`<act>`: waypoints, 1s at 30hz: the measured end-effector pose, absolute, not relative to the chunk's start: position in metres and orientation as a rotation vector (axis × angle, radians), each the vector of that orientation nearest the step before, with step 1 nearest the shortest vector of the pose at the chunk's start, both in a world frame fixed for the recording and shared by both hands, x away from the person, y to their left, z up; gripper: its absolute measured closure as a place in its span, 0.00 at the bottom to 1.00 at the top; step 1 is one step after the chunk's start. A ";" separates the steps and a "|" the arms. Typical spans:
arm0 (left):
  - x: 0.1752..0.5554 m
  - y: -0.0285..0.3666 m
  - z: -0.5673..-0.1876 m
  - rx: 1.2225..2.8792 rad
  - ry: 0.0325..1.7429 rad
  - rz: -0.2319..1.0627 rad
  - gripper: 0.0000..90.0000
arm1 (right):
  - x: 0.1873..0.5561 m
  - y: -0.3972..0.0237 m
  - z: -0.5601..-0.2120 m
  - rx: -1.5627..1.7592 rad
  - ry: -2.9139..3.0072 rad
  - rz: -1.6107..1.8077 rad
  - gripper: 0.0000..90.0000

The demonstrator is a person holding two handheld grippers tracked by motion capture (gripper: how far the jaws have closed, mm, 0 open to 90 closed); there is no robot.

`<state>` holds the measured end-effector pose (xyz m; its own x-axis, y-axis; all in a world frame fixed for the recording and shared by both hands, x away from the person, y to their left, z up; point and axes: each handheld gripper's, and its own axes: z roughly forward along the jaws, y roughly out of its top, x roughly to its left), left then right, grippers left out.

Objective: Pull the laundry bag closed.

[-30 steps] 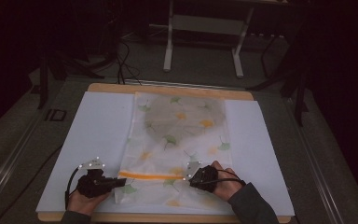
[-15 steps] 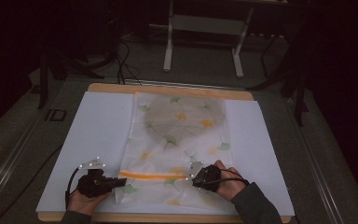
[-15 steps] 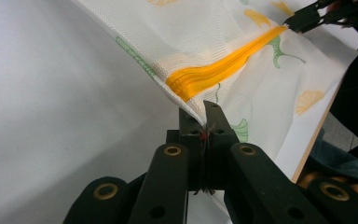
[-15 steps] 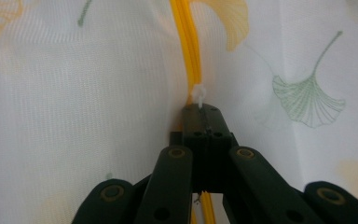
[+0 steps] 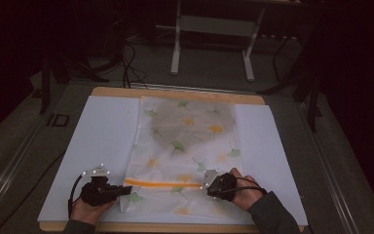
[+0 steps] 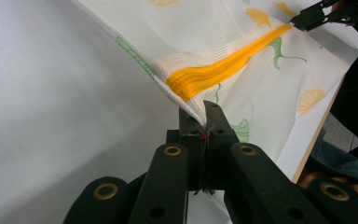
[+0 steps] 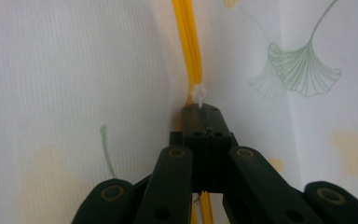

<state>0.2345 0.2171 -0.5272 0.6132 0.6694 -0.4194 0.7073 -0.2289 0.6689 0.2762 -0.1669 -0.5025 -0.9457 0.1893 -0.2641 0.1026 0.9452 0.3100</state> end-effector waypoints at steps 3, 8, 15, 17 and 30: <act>0.234 0.217 -0.527 1.947 1.091 -0.056 0.99 | 0.276 -0.170 -0.502 0.229 2.806 0.431 1.00; 0.235 0.218 -0.527 1.947 1.092 -0.053 0.99 | 0.276 -0.174 -0.503 0.226 2.801 0.395 1.00; 0.235 0.218 -0.527 1.942 1.092 -0.055 0.99 | 0.275 -0.182 -0.500 0.237 2.787 0.386 1.00; 0.235 0.218 -0.527 1.945 1.091 -0.052 0.99 | 0.275 -0.185 -0.499 0.245 2.782 0.384 1.00; 0.235 0.219 -0.527 1.939 1.092 -0.057 0.99 | 0.272 -0.201 -0.497 0.287 2.777 0.347 1.00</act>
<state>0.2350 0.2188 -0.5266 0.6118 0.6673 -0.4246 0.7076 -0.2220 0.6708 0.2720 -0.2008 -0.4965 -0.9263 0.2358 -0.2939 0.1562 0.9501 0.2699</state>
